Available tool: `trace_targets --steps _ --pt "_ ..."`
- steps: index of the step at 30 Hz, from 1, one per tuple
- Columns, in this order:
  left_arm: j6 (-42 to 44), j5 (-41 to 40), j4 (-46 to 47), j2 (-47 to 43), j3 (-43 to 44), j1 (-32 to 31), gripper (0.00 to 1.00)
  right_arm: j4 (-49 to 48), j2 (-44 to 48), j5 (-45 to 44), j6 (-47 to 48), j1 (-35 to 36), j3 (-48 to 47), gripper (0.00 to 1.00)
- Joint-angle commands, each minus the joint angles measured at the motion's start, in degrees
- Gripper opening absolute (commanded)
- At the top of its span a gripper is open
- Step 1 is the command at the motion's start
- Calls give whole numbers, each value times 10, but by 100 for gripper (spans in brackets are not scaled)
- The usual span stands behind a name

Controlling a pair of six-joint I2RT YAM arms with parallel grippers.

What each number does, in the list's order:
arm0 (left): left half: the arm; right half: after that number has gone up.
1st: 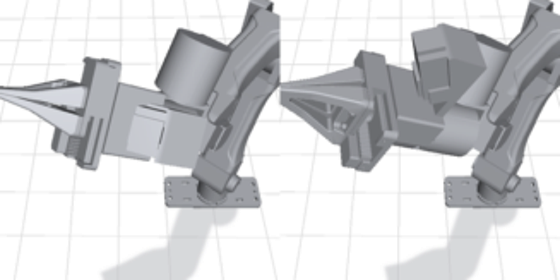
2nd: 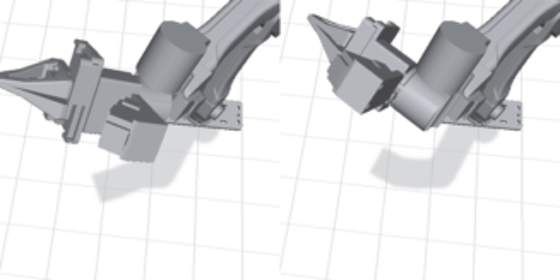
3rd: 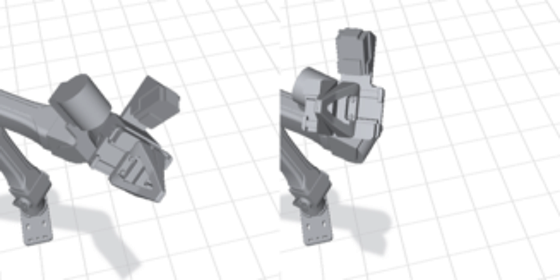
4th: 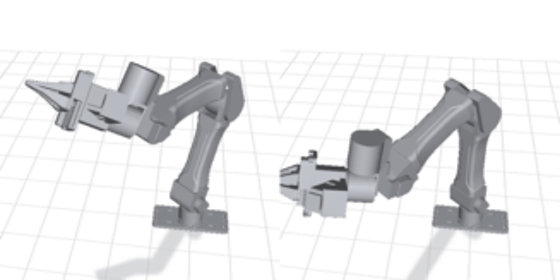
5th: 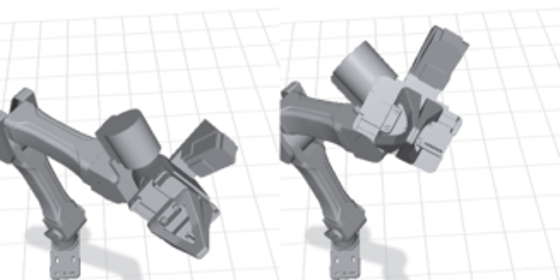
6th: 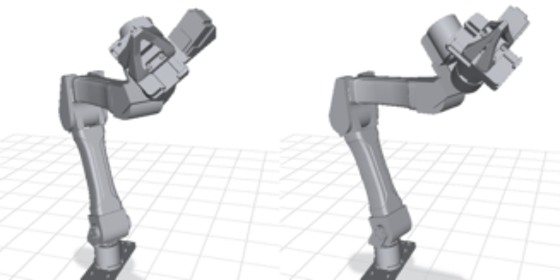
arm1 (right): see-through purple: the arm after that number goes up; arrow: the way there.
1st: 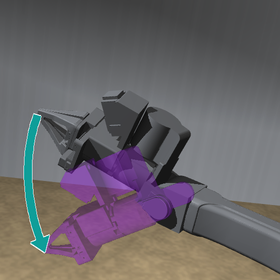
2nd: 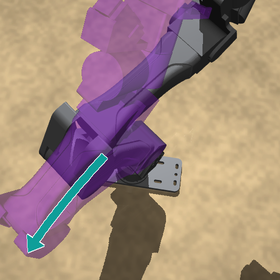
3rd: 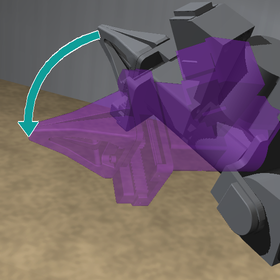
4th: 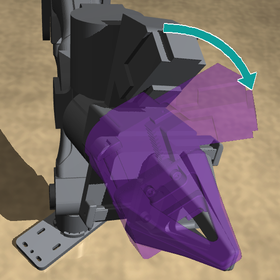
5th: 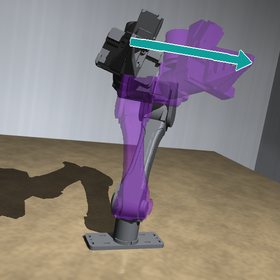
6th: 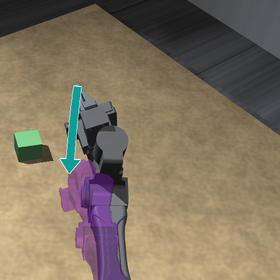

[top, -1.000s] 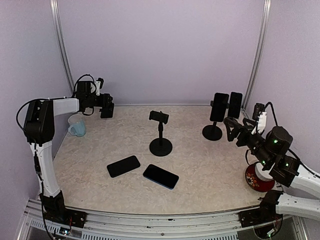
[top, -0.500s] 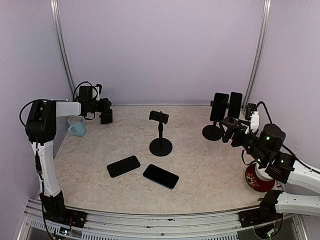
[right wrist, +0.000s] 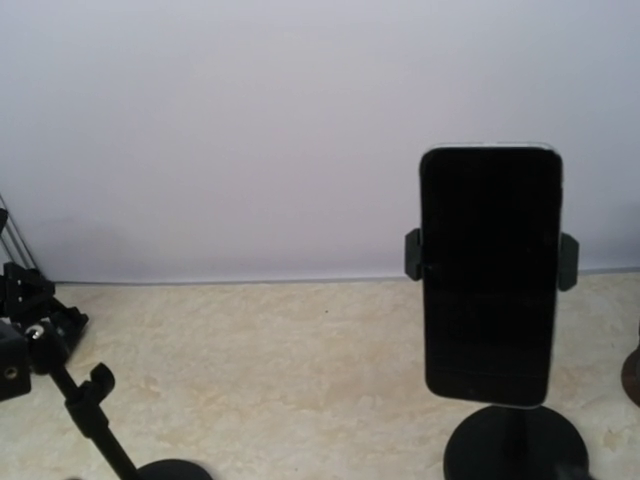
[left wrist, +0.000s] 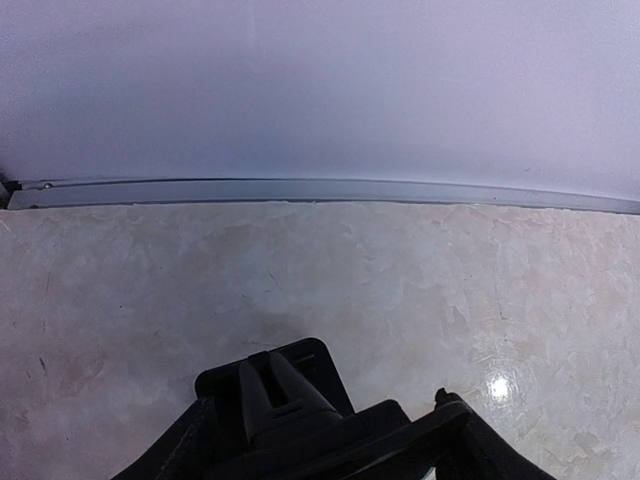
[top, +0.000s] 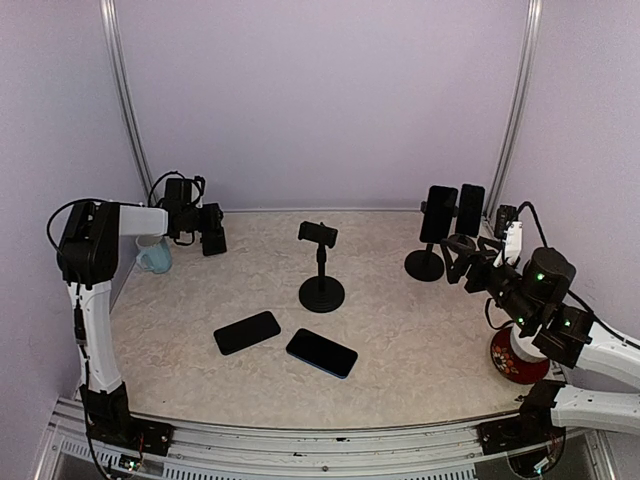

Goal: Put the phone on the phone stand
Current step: Move the phone stand to the corner of the board, then adjust the phone at the center of the board.

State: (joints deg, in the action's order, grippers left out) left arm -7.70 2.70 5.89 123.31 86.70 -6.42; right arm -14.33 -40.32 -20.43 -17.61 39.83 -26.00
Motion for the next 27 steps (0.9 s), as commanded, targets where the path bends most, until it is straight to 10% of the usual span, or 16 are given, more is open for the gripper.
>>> trace_targets --steps 1,12,27 --pt "-4 -18 0 11 22 -7 70 0 5 -4 4 -5 -3 100" --pt "-5 -30 -14 -20 19 -9 99 6 15 -7 3 -6 2 100" --pt "7 -1 -16 -236 -107 -99 99 -11 -6 1 -2 -5 13 100"
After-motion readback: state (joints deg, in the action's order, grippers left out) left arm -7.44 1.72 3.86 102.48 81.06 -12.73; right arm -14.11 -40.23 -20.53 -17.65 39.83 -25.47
